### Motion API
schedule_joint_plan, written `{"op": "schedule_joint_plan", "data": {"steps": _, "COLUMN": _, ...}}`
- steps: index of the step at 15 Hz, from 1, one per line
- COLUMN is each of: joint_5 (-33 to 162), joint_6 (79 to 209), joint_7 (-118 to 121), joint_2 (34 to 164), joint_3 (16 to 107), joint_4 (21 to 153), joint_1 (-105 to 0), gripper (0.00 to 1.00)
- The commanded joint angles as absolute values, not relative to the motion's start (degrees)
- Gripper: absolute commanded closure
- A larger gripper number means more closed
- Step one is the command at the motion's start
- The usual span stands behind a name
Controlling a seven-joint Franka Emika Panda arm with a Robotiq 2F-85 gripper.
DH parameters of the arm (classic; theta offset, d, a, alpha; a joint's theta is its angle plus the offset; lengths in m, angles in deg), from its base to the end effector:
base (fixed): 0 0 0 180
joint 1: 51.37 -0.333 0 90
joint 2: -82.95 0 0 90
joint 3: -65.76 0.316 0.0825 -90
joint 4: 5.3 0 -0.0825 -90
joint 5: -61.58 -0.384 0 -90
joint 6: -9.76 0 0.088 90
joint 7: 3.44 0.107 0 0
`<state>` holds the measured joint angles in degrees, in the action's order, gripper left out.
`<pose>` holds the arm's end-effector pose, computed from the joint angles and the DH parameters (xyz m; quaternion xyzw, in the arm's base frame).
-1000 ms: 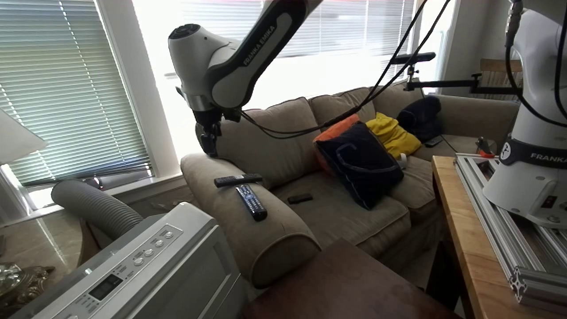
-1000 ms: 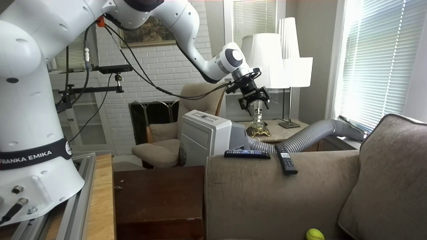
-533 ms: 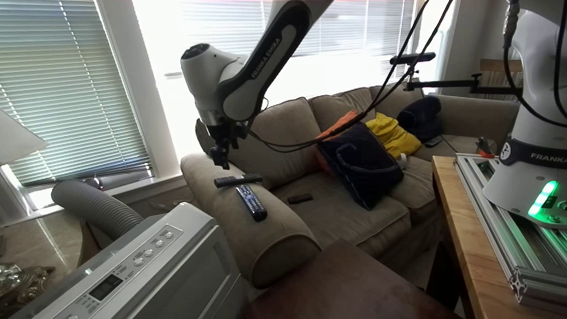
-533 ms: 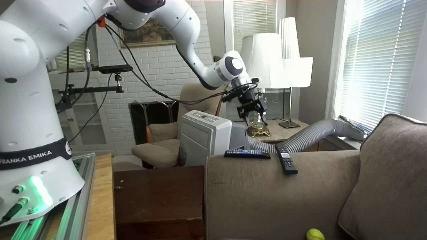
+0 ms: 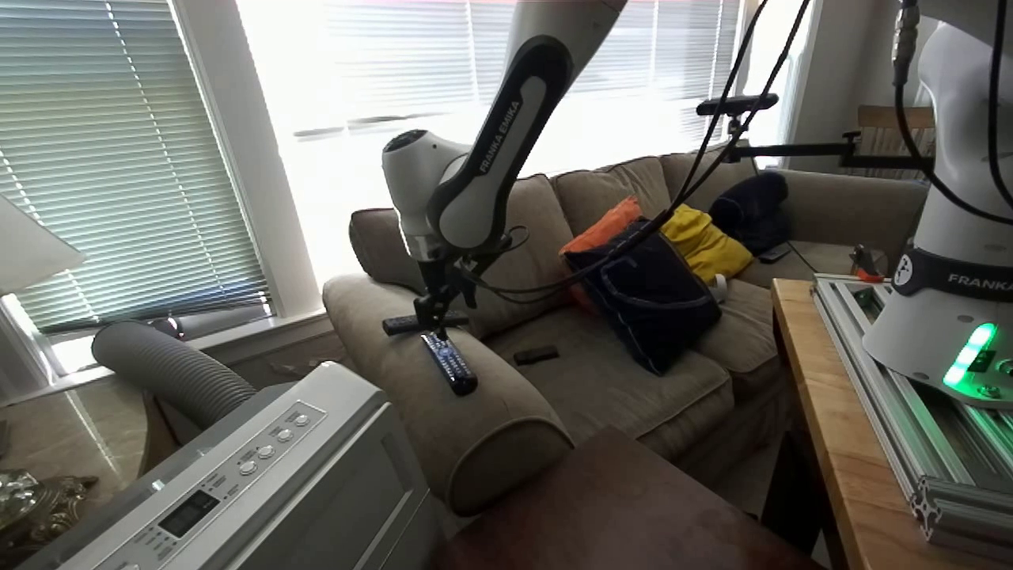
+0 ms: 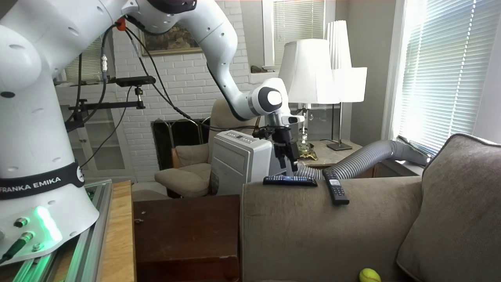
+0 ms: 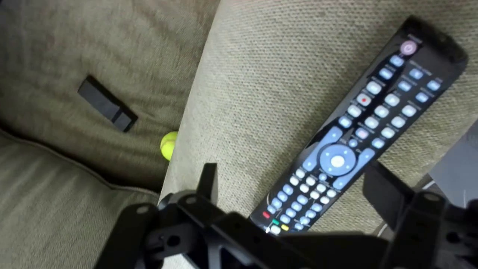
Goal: Remove the black remote from the table, put it on the armrest of the sofa, remove the bigger remote from the armrest and put it on the table
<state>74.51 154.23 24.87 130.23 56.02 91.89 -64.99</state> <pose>0.6658 0.0569 0.1213 0.9875 -0.0929 0.0366 0.1221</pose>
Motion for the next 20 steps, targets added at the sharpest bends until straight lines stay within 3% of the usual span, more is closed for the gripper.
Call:
{"op": "schedule_joint_plan", "data": {"steps": 1, "joint_5": 67.4, "joint_6": 160.0, "joint_7": 28.1, "joint_2": 129.5, "joint_3": 58.3, "joint_4": 95.8, "joint_1": -63.5, "gripper": 0.00}}
{"op": "schedule_joint_plan", "data": {"steps": 7, "joint_5": 59.8, "joint_6": 167.8, "joint_7": 30.0, "joint_2": 130.9, "joint_3": 58.1, "joint_4": 96.6, "joint_1": -64.3, "gripper": 0.00}}
{"op": "schedule_joint_plan", "data": {"steps": 20, "joint_5": 60.1, "joint_6": 167.3, "joint_7": 35.0, "joint_2": 133.9, "joint_3": 55.2, "joint_4": 96.0, "joint_1": -67.0, "gripper": 0.00}}
